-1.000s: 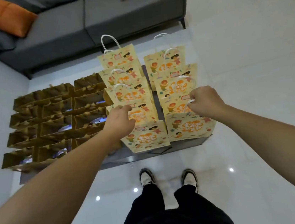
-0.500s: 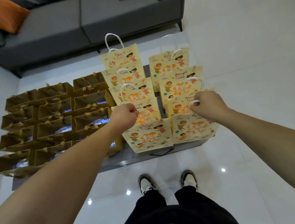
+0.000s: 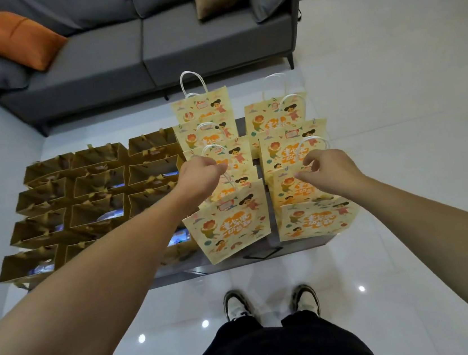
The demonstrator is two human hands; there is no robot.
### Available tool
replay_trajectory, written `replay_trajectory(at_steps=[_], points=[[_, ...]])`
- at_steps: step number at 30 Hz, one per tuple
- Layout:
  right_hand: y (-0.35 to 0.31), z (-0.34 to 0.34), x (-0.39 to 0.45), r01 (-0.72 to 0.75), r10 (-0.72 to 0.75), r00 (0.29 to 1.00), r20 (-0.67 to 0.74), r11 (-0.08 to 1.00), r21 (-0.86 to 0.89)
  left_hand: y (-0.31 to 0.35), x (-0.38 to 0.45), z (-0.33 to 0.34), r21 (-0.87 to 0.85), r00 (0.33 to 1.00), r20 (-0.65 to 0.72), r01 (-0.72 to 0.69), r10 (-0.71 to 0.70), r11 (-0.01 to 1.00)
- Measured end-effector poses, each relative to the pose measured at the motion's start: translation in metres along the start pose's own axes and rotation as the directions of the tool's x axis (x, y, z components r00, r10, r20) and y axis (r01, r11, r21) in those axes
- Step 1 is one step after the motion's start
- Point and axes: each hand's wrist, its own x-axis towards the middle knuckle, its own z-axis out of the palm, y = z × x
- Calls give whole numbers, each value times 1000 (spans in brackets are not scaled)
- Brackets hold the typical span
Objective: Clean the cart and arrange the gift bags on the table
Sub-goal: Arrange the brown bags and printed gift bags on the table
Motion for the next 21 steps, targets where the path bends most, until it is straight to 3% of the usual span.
replay_trajectory(at_steps=[3, 7, 12, 17, 21], points=[[26, 0, -28, 0, 8, 995, -104, 997, 74, 5, 0, -2, 11, 999, -24, -29, 29, 1000], [31, 1, -35, -50, 58, 996, -69, 993, 107, 13, -1, -3, -28, 999, -36, -35, 34, 999], [-37, -15, -20, 132, -126, 990, -56, 983, 128, 30, -7, -19, -102, 992, -111, -71, 59, 992], [-123, -53, -16, 372, -374, 926, -41, 891, 259, 71, -21, -49, -146, 950, -275, -196, 151, 970], [-180, -89, -10, 413, -417, 905, -82, 817, 403, 113, -36, -86, -197, 893, -388, -320, 227, 927]])
